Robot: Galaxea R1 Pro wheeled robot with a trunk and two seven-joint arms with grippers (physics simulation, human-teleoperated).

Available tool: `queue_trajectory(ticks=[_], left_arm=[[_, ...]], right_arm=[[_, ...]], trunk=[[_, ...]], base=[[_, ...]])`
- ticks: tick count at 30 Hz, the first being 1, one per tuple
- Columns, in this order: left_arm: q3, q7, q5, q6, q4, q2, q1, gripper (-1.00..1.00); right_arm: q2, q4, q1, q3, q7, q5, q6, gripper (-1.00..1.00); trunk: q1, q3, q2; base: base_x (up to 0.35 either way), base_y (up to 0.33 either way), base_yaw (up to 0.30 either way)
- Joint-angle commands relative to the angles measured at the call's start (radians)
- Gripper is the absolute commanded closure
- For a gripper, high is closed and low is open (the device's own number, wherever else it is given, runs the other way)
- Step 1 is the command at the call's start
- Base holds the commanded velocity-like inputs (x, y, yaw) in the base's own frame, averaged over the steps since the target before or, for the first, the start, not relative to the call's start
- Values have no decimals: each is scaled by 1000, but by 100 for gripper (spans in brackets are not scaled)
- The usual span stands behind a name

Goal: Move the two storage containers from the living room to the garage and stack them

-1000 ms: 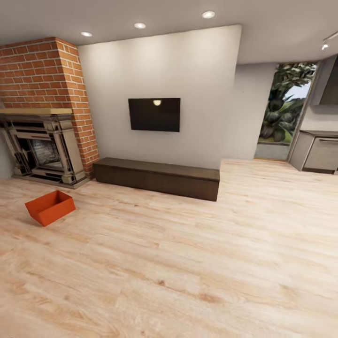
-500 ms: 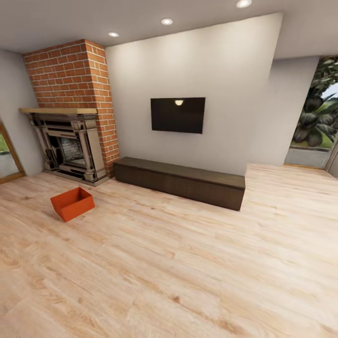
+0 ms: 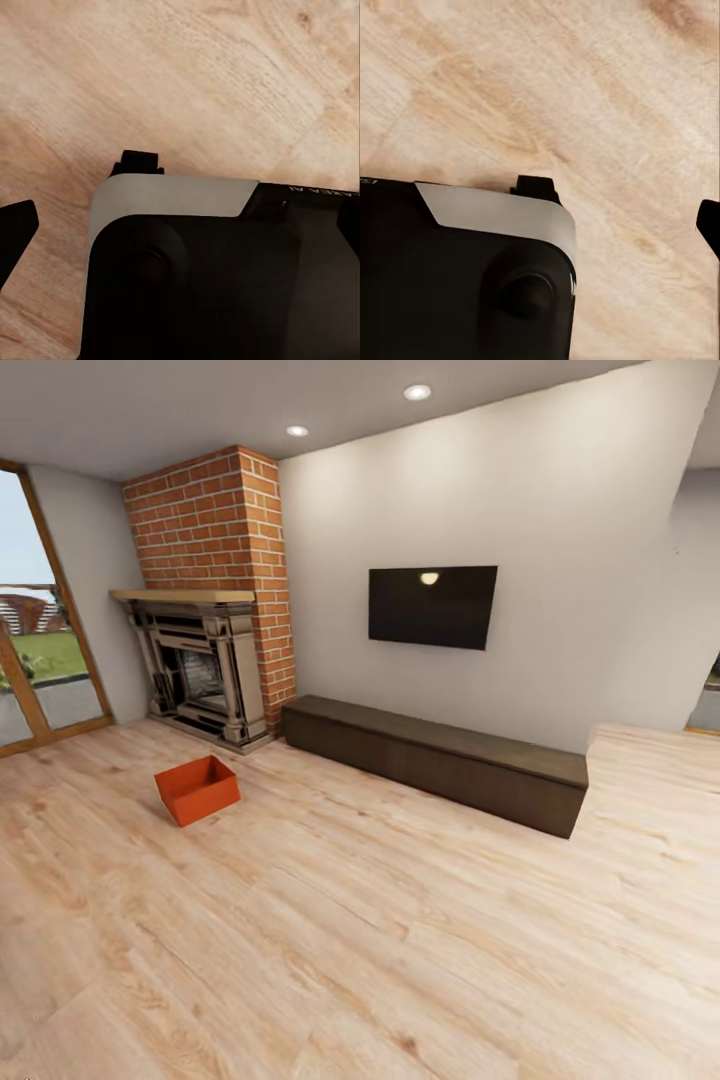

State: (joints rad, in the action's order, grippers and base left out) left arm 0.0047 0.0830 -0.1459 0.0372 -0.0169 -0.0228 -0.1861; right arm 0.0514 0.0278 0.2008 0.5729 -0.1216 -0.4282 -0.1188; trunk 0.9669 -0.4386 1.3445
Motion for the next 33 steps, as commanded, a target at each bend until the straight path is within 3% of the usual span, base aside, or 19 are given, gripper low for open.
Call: queue_trajectory(ticks=[1, 33], left_arm=[[0, 5, -9, 3, 2, 0, -1, -100], [0, 5, -9, 3, 2, 0, -1, -100]], right_arm=[[1, 3, 1, 8, -1, -9, -5, -100], [1, 3, 1, 9, -1, -9, -5, -100]], trunk=[[1, -1, 0], [1, -1, 0]], base=[[319, 0, 269], [319, 0, 269]])
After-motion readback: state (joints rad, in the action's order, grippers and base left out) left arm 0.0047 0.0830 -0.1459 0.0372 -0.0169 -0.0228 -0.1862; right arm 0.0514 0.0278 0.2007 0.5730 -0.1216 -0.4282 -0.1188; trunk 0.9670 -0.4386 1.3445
